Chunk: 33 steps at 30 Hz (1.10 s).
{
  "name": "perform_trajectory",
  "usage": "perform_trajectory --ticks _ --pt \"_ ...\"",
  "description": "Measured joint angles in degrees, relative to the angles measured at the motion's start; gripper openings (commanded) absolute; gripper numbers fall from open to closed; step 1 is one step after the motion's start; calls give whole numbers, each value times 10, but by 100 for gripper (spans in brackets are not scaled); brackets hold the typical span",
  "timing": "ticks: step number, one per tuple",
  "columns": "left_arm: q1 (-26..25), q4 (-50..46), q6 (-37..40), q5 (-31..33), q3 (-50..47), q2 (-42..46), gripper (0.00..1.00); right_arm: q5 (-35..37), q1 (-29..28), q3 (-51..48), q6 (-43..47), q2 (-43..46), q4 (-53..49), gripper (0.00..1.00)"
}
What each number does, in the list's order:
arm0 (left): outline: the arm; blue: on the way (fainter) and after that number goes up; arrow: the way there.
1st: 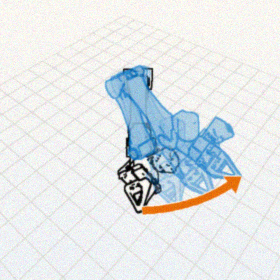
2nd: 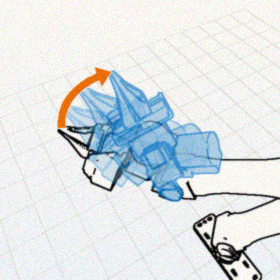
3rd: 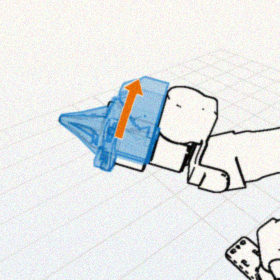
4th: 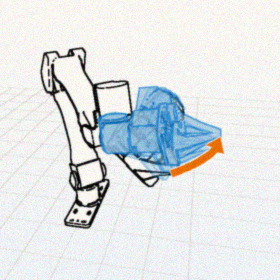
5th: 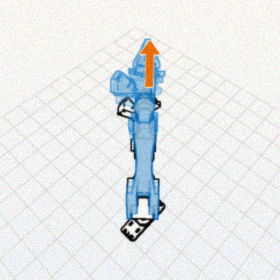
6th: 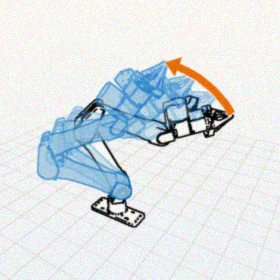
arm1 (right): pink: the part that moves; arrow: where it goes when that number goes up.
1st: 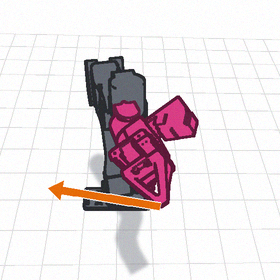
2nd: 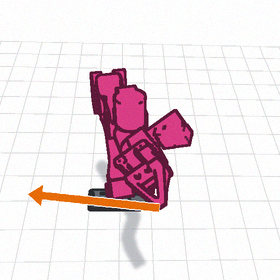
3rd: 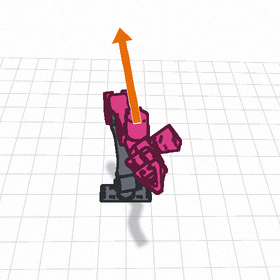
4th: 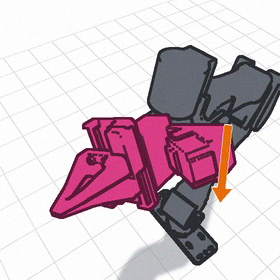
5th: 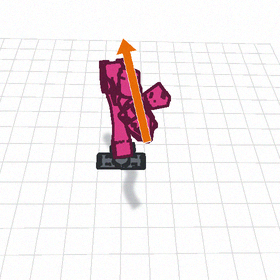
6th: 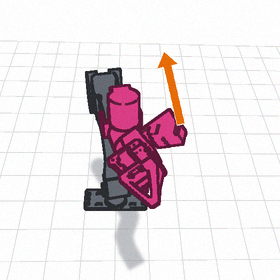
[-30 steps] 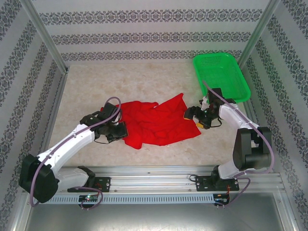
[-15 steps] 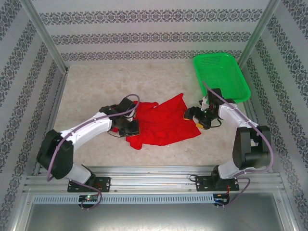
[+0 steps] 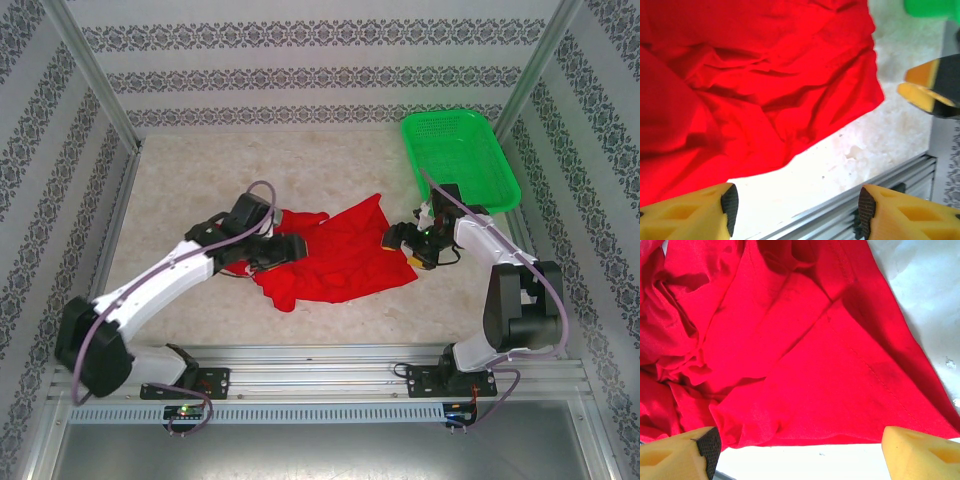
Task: Fold and stack the t-shirts
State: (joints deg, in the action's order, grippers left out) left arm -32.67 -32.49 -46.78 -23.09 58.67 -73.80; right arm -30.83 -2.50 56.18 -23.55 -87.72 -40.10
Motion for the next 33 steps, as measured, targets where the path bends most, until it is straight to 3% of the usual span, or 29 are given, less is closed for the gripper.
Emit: perform_trajectory --ticks 4,7,17,33 --pt "0 -23 -20 23 -34 66 65 1 0 0 4 -5 0 84" --pt "0 -40 -26 39 -44 69 63 1 0 2 10 -16 -3 84" --pt "-6 -48 -21 65 -5 -51 50 1 0 5 15 -26 -4 84" --pt "-29 -85 2 103 54 -166 46 1 2 -1 26 -14 -5 84"
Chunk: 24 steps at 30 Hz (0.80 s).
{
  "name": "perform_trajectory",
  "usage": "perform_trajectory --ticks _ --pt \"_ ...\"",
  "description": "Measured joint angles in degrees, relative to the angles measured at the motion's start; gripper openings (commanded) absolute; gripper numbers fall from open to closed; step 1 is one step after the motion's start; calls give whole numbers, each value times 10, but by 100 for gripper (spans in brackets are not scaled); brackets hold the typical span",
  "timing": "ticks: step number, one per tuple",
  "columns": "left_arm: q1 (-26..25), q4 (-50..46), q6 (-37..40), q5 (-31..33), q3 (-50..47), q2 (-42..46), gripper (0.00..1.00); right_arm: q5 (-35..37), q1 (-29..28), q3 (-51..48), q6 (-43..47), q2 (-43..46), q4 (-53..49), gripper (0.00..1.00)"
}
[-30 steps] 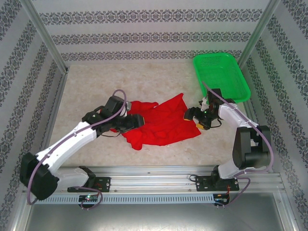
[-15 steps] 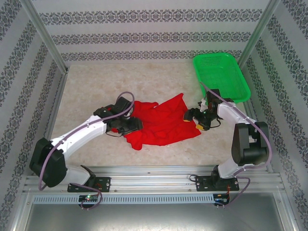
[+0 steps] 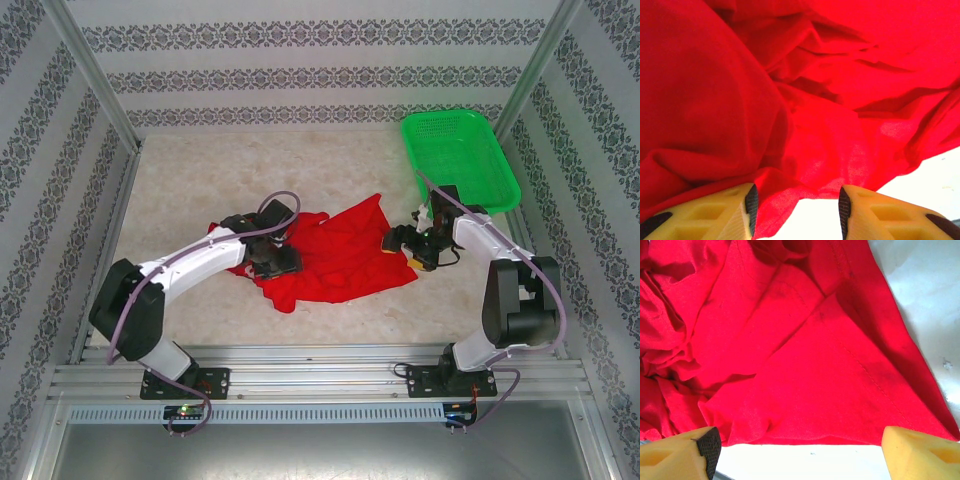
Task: Fold and stack the t-shirts
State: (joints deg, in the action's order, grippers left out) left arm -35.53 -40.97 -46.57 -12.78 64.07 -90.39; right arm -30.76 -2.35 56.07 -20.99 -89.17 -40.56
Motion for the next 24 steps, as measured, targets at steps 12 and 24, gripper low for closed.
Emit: perform_trajectory --ticks 12,24 --pt "-17 -44 29 31 23 -52 37 0 0 0 0 0 0 84" --pt "-21 -56 42 40 23 -58 8 -1 0 -7 0 0 1 84"
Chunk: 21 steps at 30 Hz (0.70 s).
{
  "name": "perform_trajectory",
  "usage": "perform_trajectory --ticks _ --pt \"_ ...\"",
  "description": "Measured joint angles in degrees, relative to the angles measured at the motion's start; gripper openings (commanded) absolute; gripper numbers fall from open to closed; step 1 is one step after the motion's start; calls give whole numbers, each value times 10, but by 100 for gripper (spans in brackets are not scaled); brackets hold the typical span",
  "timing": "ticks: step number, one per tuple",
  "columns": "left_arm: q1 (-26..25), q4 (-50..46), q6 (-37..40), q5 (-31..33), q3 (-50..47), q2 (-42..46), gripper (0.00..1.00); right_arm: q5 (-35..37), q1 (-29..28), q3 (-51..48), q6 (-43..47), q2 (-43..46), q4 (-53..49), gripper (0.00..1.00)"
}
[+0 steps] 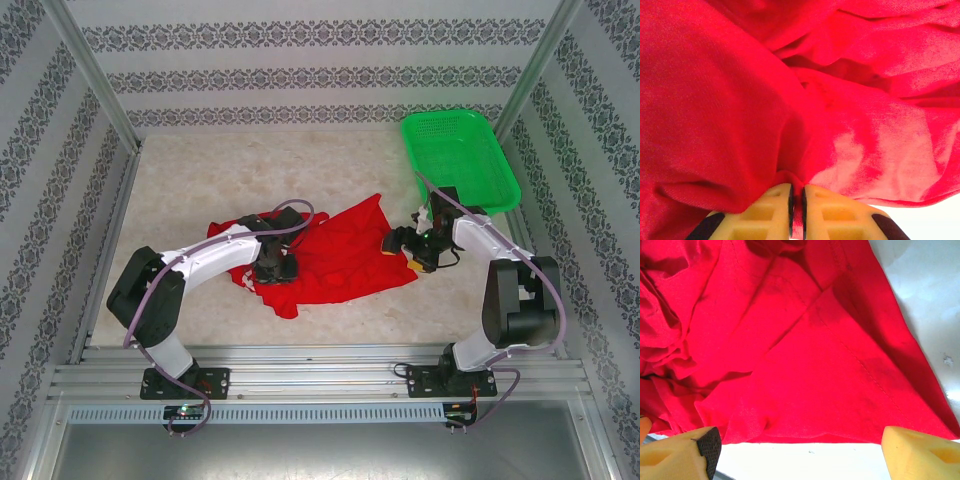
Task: Fold and stack the t-shirts
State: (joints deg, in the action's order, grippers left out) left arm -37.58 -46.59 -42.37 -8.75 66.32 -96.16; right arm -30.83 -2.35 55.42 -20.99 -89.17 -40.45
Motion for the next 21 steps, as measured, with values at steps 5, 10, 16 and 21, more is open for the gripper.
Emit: perform_trajectory --ticks 5,10,16,21 --pt "-4 -2 -3 -2 -2 18 0 -1 3 0 0 0 0 84" --pt "-6 -14 -12 -2 -9 102 0 -1 4 0 0 0 0 84" --pt "3 -32 -43 5 -31 246 0 -1 9 12 -5 0 2 84" --pt "31 -53 -69 22 -60 365 0 -2 15 44 -37 -16 26 83"
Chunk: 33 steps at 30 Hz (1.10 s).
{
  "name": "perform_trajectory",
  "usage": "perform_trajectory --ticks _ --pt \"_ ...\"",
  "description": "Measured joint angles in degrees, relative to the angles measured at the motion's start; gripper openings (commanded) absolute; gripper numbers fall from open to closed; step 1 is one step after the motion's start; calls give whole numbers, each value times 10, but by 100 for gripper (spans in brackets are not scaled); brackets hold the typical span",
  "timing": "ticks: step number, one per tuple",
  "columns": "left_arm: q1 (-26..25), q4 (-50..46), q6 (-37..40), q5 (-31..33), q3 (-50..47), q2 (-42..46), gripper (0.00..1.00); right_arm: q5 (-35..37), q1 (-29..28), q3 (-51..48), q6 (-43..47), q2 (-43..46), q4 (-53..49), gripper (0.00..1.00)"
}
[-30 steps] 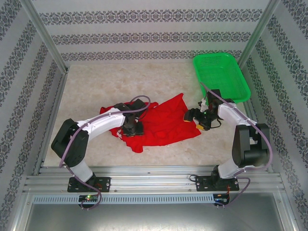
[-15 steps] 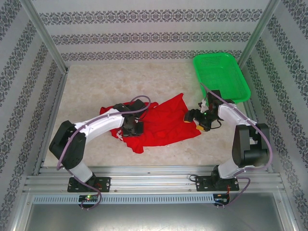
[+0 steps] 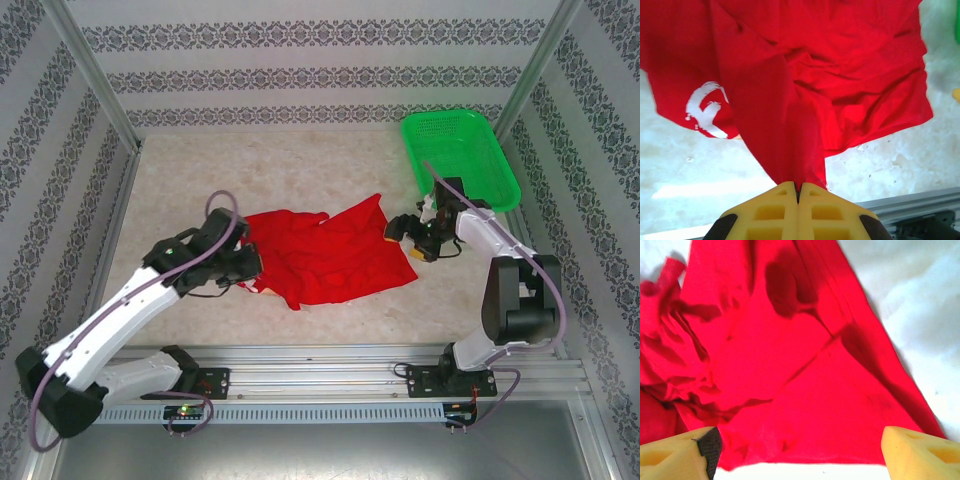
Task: Fold and stack the t-shirts
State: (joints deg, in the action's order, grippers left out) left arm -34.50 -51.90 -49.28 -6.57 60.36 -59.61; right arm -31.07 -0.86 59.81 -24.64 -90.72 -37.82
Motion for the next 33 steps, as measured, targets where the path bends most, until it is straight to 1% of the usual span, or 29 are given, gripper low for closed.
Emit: perform_trajectory --ticks 5,12,18,24,29,32,33 --pt "5 -12 -16 12 -24 45 0 -5 -1 34 -37 -45 34 78" --pt "5 -13 -40 24 -61 92 0 -10 -26 90 -57 -110 42 64" --pt "5 -13 -45 26 -69 97 0 -16 -51 93 -86 -117 38 58" --pt "5 -6 -44 26 -80 99 0 -16 -49 76 -115 -121 39 52" --pt "5 -4 -44 30 -87 99 0 -14 -49 80 -138 -152 59 47" --pt "6 -4 -44 36 -87 101 0 -14 -49 93 -152 -181 70 40" --pt "6 -4 -43 38 -87 103 0 -14 -49 104 -155 -191 70 35"
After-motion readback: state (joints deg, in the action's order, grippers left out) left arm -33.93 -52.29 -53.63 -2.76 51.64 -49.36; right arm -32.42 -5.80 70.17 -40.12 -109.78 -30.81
